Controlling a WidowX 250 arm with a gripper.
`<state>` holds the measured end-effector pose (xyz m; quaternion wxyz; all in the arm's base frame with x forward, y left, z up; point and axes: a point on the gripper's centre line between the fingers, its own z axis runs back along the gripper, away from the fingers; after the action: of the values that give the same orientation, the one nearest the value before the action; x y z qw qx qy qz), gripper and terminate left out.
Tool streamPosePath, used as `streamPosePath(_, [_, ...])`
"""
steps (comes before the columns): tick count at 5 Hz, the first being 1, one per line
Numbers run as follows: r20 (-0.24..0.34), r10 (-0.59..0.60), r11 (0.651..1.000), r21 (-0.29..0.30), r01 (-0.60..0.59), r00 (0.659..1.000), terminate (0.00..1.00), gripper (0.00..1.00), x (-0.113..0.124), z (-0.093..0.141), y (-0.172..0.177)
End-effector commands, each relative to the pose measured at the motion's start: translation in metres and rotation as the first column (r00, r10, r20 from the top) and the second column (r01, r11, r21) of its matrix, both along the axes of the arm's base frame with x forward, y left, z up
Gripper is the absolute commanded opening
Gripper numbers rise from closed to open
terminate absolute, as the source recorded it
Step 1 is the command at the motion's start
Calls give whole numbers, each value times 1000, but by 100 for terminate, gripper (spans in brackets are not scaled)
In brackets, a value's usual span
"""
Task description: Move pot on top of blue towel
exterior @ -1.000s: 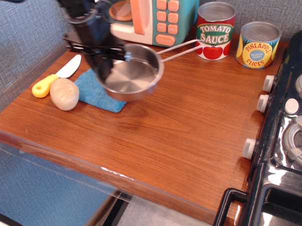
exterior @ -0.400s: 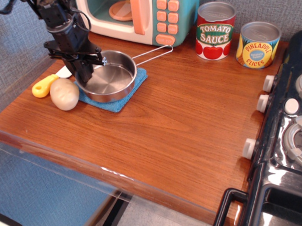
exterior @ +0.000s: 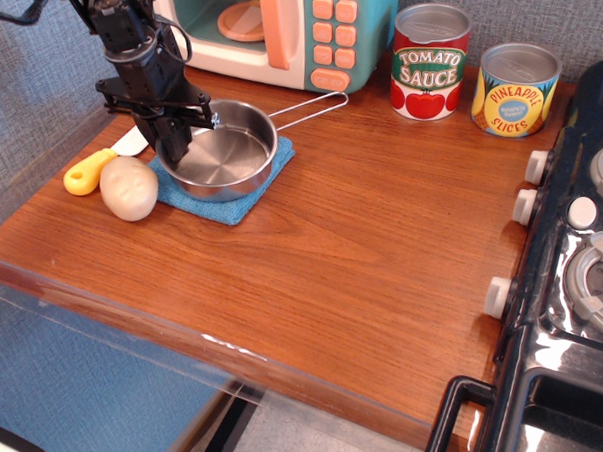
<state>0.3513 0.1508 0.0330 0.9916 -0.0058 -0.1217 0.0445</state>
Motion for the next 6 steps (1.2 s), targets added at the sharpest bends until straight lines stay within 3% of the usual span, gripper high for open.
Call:
streamPosePath(1, [33,5,1000,28,-6,999,0,100,5,20,3])
streamPosePath(3, [121,-80,996,47,75,989,0,100,2,64,-26])
streamPosePath(4, [123,-175,985,21,174,977,0,100,-2,80,-54])
streamPosePath(5, [73,-197,980,-20,199,978,0,100,-8,79,-76])
streamPosePath(6, [4,-180,984,-11,180,984,0,100,-20,70,-96])
